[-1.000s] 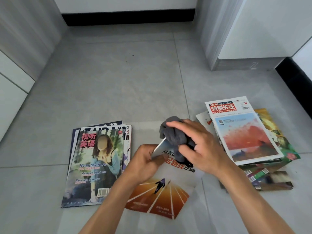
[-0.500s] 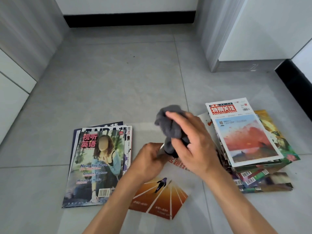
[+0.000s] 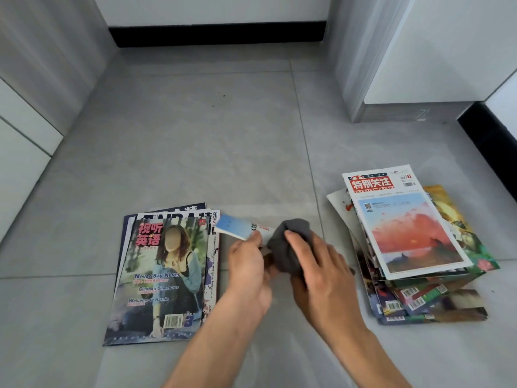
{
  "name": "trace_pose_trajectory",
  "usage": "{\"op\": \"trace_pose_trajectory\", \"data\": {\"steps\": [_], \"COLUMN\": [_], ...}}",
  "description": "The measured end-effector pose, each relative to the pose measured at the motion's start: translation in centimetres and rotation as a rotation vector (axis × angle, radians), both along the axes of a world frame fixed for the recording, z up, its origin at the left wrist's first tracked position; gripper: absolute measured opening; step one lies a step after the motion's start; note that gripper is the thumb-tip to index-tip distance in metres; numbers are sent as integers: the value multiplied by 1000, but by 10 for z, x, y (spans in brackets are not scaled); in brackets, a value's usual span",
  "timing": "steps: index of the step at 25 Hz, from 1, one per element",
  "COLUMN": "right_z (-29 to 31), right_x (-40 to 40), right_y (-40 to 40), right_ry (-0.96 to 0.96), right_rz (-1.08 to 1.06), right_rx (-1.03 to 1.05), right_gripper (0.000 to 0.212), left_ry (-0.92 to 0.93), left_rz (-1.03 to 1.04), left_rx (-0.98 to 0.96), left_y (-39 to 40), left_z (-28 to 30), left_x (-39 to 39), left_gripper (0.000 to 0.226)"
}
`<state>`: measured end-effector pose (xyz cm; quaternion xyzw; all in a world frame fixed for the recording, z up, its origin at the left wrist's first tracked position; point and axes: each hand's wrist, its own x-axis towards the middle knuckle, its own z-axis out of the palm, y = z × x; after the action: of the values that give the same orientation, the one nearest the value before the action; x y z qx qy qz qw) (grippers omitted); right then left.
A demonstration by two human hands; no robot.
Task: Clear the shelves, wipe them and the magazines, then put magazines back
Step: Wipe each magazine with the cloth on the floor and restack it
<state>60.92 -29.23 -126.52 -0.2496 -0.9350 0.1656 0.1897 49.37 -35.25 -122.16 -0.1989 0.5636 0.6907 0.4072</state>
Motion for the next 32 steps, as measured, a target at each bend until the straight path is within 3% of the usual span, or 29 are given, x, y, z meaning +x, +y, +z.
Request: {"op": "trace_pose_trajectory", "data": {"steps": [2,4,5,8,9,10,11,13,14,17,20,23,26,29,32], "right_z": [-2,6,14,37,42,45,49,55,58,72,85,67,38,39,56], "right_x": [3,8,11,26,31,36,39,37,32,2,-26,-12,33,40,9], "right_y": [20,41,52,82,90,97,100,94,85,57,47,60,84,81,57], "right_ry": [74,111,123,175,192,191,167,92,75,150,214,150,74,75,110], "right_rz": [-58,-12,32,128,132,136,152,226,255,285,329,351,233,233,314], "right_rx": [31,8,-34,-265,-359,-443,-504,-543,-515,-368,-220,-182,-303,-328,-288], "right_gripper": [52,53,54,55,56,59,63,59,56,55,50,55,64,57,51], "left_ry": [-3,139,297,885,1049,1167,1199,1130,1101,1196,1266,1120,904,837,833], "left_rz": [-65,-189,-270,-685,-792,-838,-839,-783,-777,-804,-772,-635,-545,-635,-789], "left_rx": [11,-31,-74,-241,-291,-325,-300,-169,-130,-108,-37,-15,-98,-114,-78], "left_y": [-1,-8,-17,-42,-45,-45,-44,-40,-39,-37,-34,-43,-62,-63,-54], "left_z": [-1,-1,-3,-11,-11,-10,-9,-6,-5,-1,0,7,11,7,4], "left_x": [6,1,-5,-32,-38,-42,-46,-53,-53,-47,-43,-57,-82,-84,-63], "left_gripper": [31,36,46,114,125,121,103,39,19,26,10,8,7,15,3]}}
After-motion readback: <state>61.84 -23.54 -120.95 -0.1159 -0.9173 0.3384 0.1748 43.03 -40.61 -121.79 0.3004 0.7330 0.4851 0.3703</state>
